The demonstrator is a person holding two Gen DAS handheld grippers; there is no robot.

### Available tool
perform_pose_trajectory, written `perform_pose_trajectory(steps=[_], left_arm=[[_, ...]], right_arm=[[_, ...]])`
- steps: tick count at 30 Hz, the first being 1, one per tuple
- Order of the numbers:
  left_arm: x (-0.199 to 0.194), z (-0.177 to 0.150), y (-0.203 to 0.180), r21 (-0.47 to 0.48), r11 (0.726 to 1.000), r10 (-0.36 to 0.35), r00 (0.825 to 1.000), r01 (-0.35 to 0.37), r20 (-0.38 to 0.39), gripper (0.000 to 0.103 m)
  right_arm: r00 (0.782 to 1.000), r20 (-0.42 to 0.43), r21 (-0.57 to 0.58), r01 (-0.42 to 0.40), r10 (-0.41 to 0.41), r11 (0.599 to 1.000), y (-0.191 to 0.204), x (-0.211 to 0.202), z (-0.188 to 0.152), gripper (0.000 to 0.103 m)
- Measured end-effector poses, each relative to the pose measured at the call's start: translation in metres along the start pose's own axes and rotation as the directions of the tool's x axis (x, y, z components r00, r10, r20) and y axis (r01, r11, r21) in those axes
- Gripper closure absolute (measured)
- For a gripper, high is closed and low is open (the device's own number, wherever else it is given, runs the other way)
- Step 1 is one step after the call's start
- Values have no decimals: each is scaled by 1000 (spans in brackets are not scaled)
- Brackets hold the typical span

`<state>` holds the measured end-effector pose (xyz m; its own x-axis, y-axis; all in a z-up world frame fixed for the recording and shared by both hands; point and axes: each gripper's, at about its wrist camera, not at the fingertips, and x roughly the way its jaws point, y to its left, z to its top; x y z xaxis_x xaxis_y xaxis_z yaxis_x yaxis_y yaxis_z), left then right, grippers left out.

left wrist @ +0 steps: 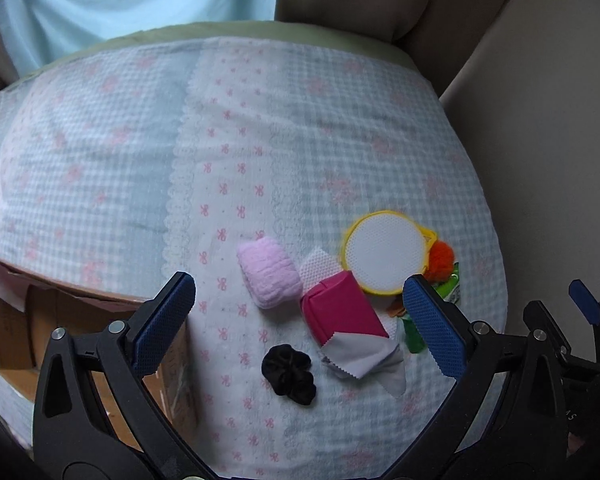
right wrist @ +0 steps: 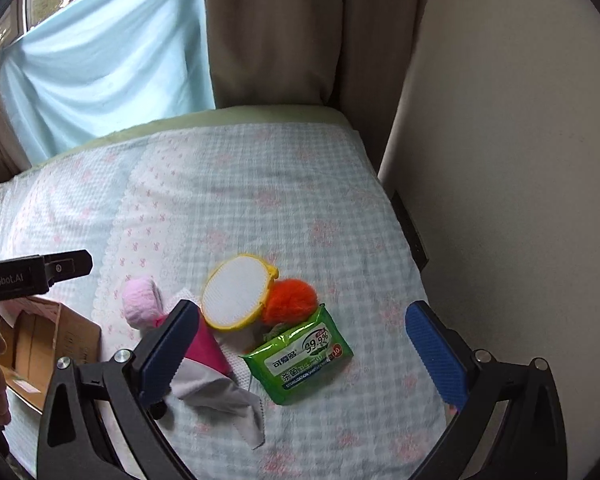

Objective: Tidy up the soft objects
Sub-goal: 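Grasp the pink fluffy pad with the left gripper while the right grasps the orange pompom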

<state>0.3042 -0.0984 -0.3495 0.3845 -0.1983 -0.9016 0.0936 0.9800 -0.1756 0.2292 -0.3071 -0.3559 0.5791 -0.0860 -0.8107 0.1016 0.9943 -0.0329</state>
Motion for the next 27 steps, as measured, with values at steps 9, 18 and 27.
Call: perform_pose_trajectory(steps=[9,18,27], left_arm=[[106,-3,28,-153,987,24,991,-44,-131,1],[164,-18,49,-244,966,26,975,-81,-219,10],[193,-15,60,-299,952,-5,968,-72,-250,50]], right_arm=[[970,-178,-208,-202,166,957,-8,108,-9,0],[918,-342,-356,-324,201,876,-1,183,-17,0],[910,-377,-429,-335,172,839,13,206,-15,42]])
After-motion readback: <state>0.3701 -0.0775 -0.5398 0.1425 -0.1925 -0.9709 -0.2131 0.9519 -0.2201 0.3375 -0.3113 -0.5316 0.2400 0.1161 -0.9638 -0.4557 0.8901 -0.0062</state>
